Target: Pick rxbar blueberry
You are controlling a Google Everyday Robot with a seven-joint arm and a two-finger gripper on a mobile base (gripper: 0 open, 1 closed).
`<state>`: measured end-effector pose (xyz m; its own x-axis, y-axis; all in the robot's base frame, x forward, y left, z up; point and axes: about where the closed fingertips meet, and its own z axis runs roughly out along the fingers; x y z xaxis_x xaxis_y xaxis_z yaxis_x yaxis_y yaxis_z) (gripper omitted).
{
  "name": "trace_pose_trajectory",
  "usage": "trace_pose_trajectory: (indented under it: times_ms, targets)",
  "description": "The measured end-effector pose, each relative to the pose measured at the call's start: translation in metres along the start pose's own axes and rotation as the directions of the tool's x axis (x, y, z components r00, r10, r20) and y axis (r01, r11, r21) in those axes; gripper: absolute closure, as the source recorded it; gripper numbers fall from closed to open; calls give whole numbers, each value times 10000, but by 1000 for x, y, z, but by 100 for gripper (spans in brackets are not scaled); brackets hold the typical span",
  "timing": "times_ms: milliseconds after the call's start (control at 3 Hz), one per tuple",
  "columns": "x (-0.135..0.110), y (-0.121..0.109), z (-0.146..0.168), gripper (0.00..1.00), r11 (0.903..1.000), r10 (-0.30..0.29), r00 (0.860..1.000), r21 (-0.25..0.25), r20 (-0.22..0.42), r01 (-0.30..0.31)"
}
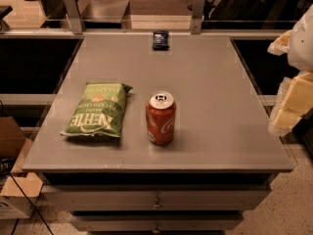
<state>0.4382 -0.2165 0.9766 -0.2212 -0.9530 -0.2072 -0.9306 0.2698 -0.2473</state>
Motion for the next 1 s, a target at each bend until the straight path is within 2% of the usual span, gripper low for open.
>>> trace_pose_trajectory:
  times_ms: [333, 667, 1000]
  targets:
    - [0, 0, 0, 0, 10000, 0, 10000, 0, 0, 0]
    - [-6, -2, 0, 0, 9999, -46, 9995, 159, 300, 41]
    - [-20, -6, 14, 0, 9996, 66, 9950, 272, 994, -94]
